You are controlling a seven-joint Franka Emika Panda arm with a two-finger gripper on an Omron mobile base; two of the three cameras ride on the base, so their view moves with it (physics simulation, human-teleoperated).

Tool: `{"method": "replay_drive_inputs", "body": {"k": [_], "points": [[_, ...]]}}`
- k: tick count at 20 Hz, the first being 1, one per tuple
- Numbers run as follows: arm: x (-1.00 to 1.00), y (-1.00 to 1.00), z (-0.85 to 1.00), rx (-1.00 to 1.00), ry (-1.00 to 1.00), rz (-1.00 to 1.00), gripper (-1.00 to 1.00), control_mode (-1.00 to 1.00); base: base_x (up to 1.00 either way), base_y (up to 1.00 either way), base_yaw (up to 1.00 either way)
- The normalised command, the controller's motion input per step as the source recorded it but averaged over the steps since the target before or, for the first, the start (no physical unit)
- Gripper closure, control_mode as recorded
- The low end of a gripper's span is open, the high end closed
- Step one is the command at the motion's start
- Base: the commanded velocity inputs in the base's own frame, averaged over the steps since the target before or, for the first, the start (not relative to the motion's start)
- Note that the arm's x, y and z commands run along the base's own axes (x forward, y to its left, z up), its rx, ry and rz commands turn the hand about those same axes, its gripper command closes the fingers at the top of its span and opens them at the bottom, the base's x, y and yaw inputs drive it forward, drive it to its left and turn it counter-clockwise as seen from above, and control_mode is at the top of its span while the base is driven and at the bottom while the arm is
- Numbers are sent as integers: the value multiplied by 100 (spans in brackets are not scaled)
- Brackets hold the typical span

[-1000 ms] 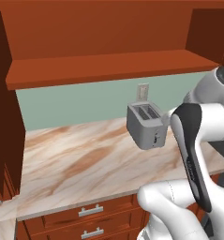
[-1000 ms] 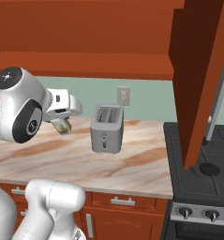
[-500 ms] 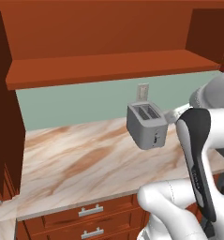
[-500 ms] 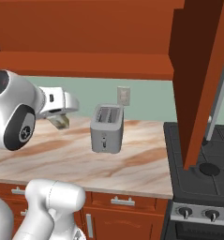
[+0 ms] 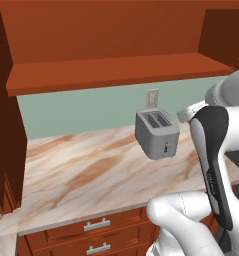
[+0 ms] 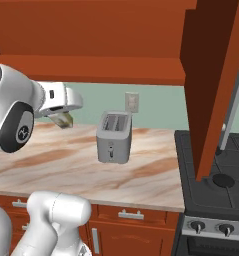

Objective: Sort all alcoholic drinks to one cabinet, and non-alcoholic drinks to the other.

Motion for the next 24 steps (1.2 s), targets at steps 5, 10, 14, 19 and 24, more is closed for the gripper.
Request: {"method": "replay_drive_inputs", "body": {"k": [5,10,14,19,24], "points": [[0,0,29,0,-6,-3,100,-100,0,0,0],[4,-1,23,-1,-7,-4,100,-100,0,0,0],[13,-4,17,-1,-7,-5,100,-100,0,0,0],[17,-6,18,0,-6,-6,100,-100,0,0,0],[28,-12,12,0,-7,-5,100,-100,0,0,0]]}}
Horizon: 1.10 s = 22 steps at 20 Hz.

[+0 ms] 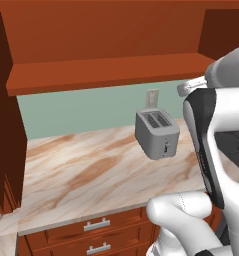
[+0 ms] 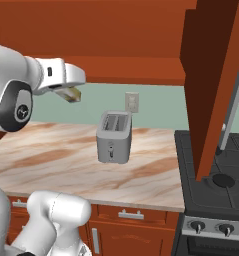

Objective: Sort all alcoholic drinks to one cabinet, and non-alcoholic drinks to the other.

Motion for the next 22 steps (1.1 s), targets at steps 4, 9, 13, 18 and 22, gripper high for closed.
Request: {"method": "replay_drive_inputs", "body": {"k": [4,9,13,18,22], "points": [[35,-15,3,0,-6,-4,100,-100,0,0,0],[33,-14,7,2,-5,-2,100,-100,0,0,0],[38,-10,15,7,0,-2,100,-100,0,0,0],[41,-6,14,8,0,-2,100,-100,0,0,0],[39,-3,2,7,0,-2,100,-100,0,0,0]]}}
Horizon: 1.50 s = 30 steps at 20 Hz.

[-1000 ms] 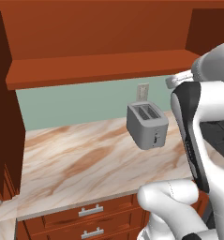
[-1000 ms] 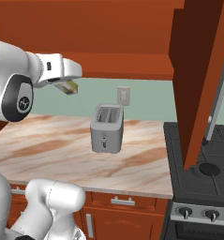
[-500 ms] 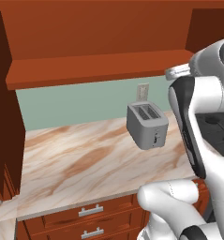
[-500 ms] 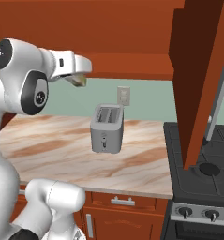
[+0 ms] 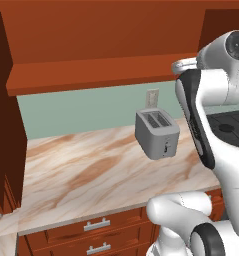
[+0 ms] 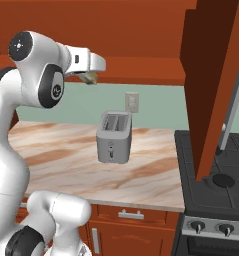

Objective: Sort all alcoholic drinks to one cabinet, and non-alcoholic drinks to the other.

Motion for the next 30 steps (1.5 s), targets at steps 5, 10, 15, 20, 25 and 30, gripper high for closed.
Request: {"method": "replay_drive_inputs", "body": {"k": [5,10,15,20,25,30], "points": [[40,-7,0,7,0,-3,100,-100,0,0,0],[39,-5,0,6,0,-2,100,-100,0,0,0],[38,-6,-1,3,0,-2,100,-100,0,0,0],[36,-4,-7,1,-1,-2,100,-100,0,0,0],[37,-4,-11,1,-1,-1,100,-100,0,0,0],[39,-4,-13,0,0,-1,100,-100,0,0,0]]}}
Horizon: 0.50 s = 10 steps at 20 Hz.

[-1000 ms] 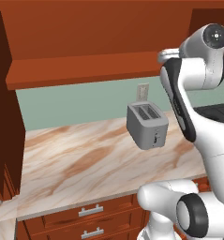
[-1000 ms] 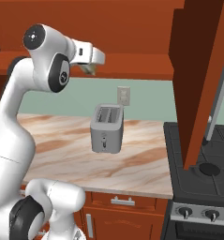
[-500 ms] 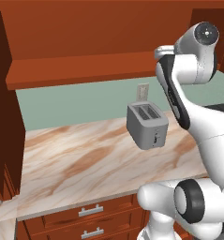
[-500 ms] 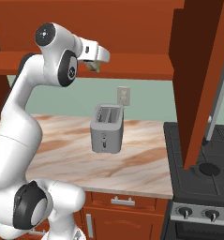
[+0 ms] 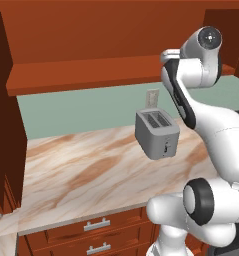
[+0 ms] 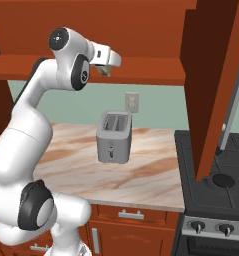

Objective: Sort all alcoholic drinks to one cabinet, and non-alcoholic drinks to the other.

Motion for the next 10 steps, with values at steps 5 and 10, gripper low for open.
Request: {"method": "replay_drive_inputs", "body": {"k": [5,10], "points": [[38,-4,-8,0,0,-1,100,-100,0,0,0],[38,-3,-4,0,1,-1,100,-100,0,0,0]]}}
